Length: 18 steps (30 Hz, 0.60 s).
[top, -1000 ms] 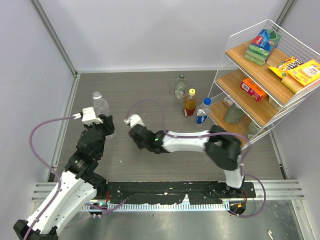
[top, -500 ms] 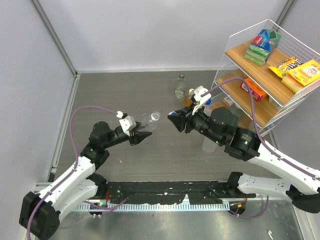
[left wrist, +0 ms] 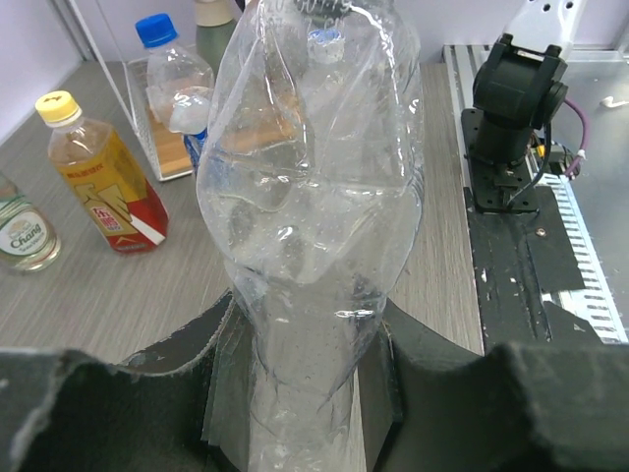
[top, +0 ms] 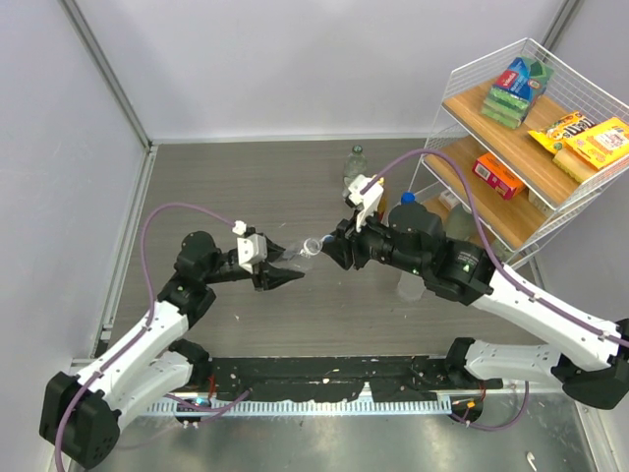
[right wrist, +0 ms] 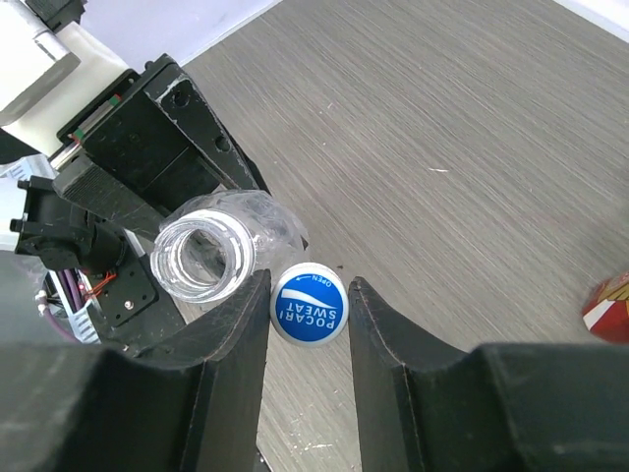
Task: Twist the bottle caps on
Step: Pick up the bottle cap from the center of the board.
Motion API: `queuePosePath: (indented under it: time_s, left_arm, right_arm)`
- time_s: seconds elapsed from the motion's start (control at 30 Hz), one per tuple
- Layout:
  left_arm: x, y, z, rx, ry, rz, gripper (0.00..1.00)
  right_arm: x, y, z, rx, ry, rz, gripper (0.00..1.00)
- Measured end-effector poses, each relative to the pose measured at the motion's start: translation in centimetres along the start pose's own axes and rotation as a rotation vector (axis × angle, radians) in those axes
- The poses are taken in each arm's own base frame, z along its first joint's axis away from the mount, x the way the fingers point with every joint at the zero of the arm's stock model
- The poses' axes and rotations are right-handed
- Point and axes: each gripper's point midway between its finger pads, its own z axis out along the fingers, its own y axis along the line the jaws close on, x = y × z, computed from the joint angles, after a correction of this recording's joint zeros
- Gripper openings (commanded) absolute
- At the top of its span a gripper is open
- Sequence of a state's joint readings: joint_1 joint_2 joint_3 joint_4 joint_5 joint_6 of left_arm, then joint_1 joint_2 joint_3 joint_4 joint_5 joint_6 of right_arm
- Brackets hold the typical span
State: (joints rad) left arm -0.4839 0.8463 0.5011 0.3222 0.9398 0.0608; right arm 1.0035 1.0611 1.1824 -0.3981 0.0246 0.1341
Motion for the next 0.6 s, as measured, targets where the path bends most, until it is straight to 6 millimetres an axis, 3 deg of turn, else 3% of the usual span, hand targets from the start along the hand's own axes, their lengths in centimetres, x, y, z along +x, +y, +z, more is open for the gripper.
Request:
queuePosePath:
  time_s: [0.3,0.6]
  left_arm:
    - [1.1,0.4,0.2,-0.013,0.021,-0.027,0.00]
    - [2.0,0.1,0.4,0.016,0.039,-0.057,0.00]
  right_arm:
    - [-1.5,0.0,-2.3,0.003,-0.056,0.002,0.22]
    - [-1.4,0.9,-1.8,-0.047,-0.049,-0.009,0.23]
